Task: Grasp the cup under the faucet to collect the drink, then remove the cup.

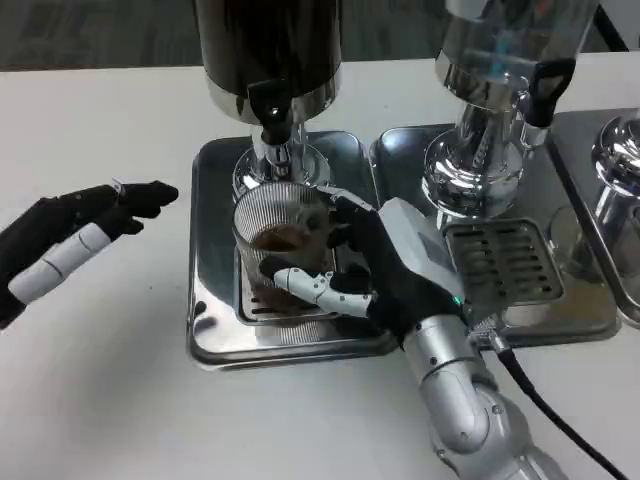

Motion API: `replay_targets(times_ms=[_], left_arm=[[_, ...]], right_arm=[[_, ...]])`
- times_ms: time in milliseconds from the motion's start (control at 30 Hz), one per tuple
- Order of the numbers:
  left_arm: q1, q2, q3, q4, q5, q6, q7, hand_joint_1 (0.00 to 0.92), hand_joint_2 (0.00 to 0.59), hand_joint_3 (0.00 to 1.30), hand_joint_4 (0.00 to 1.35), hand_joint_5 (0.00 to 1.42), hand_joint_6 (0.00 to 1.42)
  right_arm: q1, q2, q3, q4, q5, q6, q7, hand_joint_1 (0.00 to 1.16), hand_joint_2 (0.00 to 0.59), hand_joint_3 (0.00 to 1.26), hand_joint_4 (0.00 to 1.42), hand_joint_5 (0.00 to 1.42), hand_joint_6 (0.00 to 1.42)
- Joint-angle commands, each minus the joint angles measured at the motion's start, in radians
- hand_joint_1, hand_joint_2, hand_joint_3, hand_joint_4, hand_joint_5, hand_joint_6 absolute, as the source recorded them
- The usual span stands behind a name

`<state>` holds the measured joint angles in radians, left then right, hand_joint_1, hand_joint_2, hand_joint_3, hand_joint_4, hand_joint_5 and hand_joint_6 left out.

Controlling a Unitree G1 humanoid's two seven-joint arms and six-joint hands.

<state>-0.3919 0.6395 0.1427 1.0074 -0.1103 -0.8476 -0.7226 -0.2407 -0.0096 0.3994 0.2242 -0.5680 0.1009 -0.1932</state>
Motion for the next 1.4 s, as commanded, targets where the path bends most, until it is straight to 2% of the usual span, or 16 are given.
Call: replay_targets(times_ms=[33, 233, 933, 1400], left_arm=[[0.0, 0.006, -0.002, 0.007, 0.011, 0.01, 0.002, 0.0, 0.108, 0.3, 0.22, 0.22, 0.27], [-0.005, 0.003, -0.008, 0.009, 0.015, 0.012, -0.002, 0.0, 0.11, 0.3, 0.23, 0.22, 0.27], [-0.024, -0.012, -0.023, 0.016, 0.016, 0.011, -0.015, 0.0, 0.113, 0.28, 0.23, 0.22, 0.29], [-0.039, -0.027, -0.037, 0.022, 0.01, 0.008, -0.027, 0.0, 0.113, 0.27, 0.22, 0.22, 0.29]], right_arm=[[0.014, 0.011, 0.011, -0.011, -0.021, -0.056, -0.073, 0.56, 0.236, 0.37, 0.45, 0.46, 0.4], [0.016, 0.014, 0.012, 0.008, -0.015, -0.087, -0.112, 0.57, 0.247, 0.41, 0.49, 0.51, 0.46], [0.04, 0.014, -0.007, 0.003, -0.005, -0.127, -0.158, 0.61, 0.26, 0.49, 0.57, 0.59, 0.55], [0.072, 0.014, -0.05, -0.044, 0.015, -0.134, -0.179, 0.62, 0.273, 0.52, 0.61, 0.62, 0.58]])
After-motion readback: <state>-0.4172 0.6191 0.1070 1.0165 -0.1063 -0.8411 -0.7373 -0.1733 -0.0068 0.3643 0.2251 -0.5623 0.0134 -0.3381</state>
